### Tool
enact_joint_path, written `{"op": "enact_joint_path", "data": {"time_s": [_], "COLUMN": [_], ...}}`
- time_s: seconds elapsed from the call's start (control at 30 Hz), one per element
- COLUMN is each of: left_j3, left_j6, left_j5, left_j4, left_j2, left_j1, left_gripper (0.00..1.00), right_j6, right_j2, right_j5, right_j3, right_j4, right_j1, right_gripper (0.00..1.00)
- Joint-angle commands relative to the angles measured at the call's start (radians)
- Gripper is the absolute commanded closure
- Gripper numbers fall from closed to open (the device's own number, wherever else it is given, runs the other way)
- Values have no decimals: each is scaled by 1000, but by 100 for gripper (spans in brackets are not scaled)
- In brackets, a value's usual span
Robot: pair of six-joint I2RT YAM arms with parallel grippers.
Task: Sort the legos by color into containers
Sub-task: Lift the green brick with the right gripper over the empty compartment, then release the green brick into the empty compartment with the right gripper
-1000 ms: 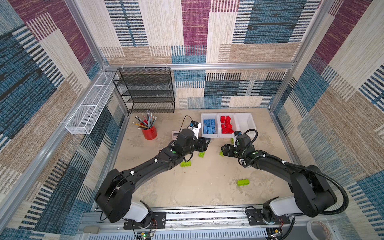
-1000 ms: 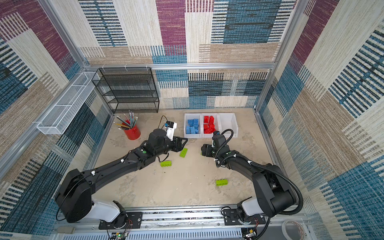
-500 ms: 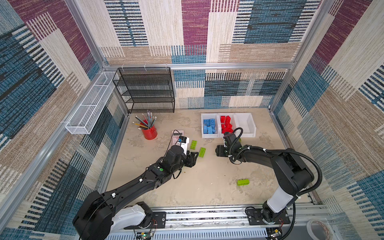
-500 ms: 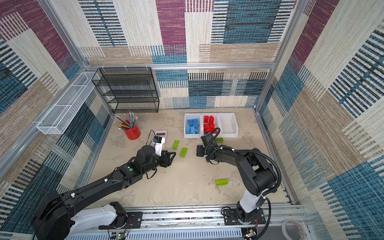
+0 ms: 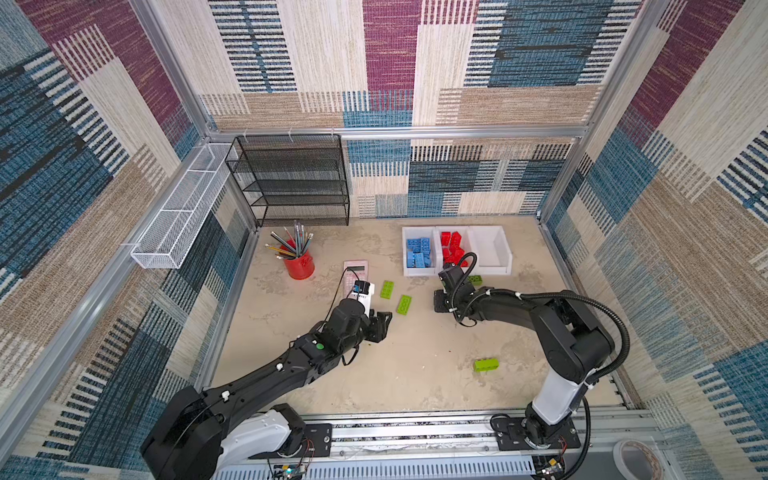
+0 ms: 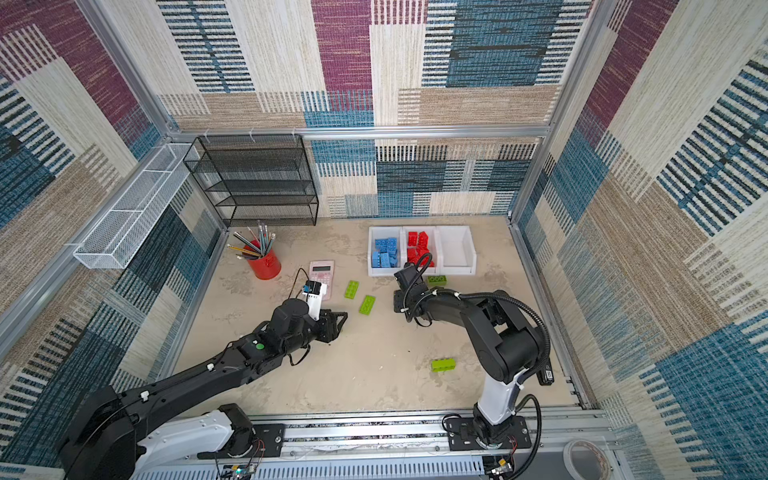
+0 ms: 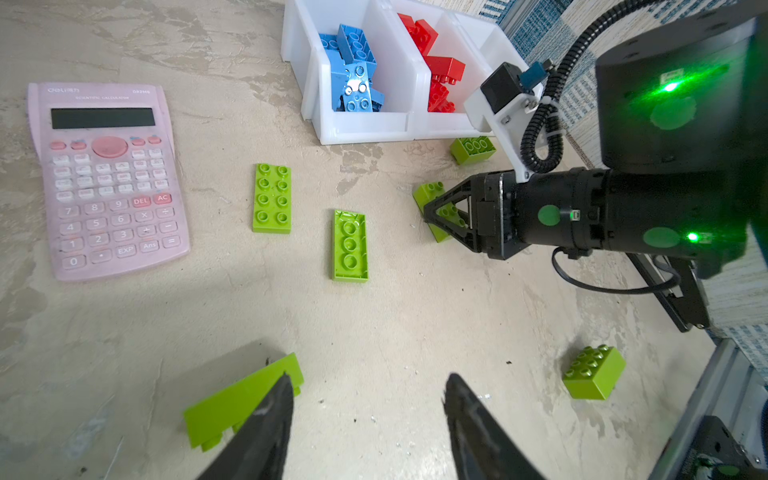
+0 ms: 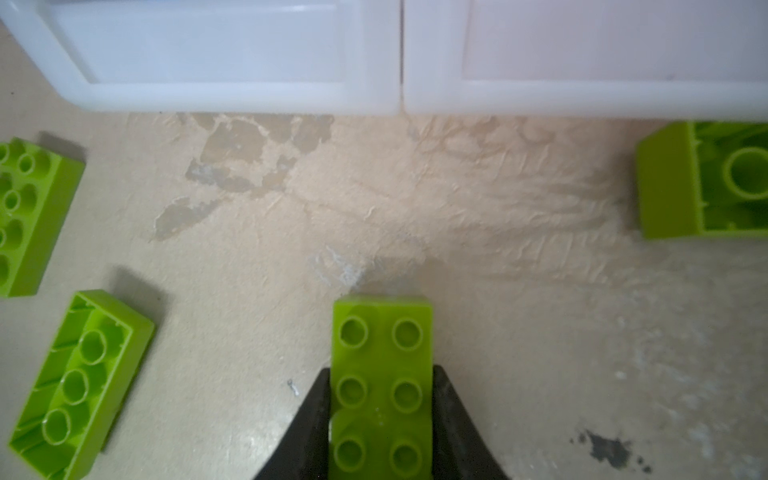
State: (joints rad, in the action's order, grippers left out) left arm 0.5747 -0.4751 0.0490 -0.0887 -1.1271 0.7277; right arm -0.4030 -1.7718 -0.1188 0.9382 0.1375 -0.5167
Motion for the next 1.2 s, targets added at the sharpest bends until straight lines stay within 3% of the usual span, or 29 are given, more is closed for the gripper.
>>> {"op": "enact_joint_path", "data": {"time_s": [0.0,0.27,0.6,0.93,1.17], "left_j3": [26,198,478,744,855], "left_j6": [-7,4,-8,-31,-22], "left_j5": [-7,-51,-124,-186,-200], "left_j4": [9,11,-6,-1,30], "left_j2": [-8,-168,-456,-738,-846], "left_j1": [-1,-1,2,10,12], "left_gripper": [40,40,40,41,41], "right_j6": [15,64,83,43,50], "right_j2": [20,116,177,-5,-137], "right_j5": [-2,22,189,336,369], "right_j3": [12,128,230,356,449], "right_j4": [65,136,111,22,13], "right_j1": [-2,45,306,538,580], "right_gripper": [66,66,66,66,65]}}
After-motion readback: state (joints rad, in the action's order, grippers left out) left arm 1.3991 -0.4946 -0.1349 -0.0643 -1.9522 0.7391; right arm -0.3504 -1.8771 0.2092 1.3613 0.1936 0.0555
